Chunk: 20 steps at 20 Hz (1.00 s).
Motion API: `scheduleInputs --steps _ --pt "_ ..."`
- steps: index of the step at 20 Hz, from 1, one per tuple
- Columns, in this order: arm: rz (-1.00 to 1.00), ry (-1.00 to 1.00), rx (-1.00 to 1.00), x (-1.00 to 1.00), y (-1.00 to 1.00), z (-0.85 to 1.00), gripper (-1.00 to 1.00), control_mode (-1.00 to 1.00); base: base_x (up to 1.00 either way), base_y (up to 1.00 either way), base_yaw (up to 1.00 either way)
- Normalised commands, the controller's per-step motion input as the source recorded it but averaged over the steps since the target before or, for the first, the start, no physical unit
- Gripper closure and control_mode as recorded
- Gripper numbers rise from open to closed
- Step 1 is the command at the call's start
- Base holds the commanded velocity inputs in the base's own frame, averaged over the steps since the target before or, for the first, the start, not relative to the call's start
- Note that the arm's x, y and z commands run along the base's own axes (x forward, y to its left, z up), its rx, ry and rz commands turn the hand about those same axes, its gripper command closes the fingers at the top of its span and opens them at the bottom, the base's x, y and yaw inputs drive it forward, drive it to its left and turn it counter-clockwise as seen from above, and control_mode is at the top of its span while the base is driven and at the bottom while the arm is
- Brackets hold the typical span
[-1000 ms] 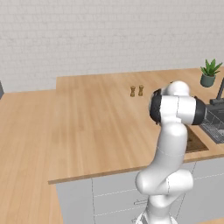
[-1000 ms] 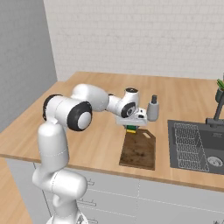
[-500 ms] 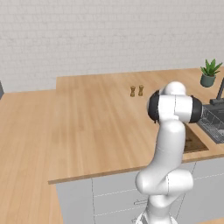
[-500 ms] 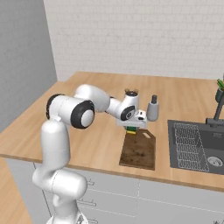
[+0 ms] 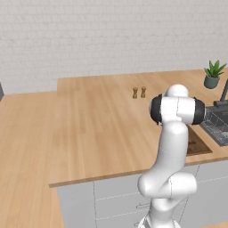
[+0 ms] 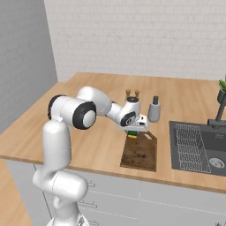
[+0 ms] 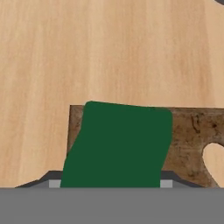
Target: Pick up the sponge from the counter and clean the cutting board by briefly scrubbing or pressing down on the cutting board. Once finished, release the sponge.
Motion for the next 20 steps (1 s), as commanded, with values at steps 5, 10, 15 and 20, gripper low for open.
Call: scheduleInputs --steps 5,10,15,20 --pt "0.00 -0.07 0.00 -0.13 0.00 -0.25 1.00 -1.00 0.00 0.00 0.00" --pt "0.00 -0.05 0.00 -0.19 0.00 -0.20 1.00 -1.00 0.00 0.00 0.00" --pt "0.00 -0.09 0.00 -0.33 0.00 -0.14 1.00 -1.00 0.00 0.00 0.00" --pt "0.00 -0.03 0.00 -0.37 0.00 -0.12 1.00 -1.00 0.00 0.00 0.00"
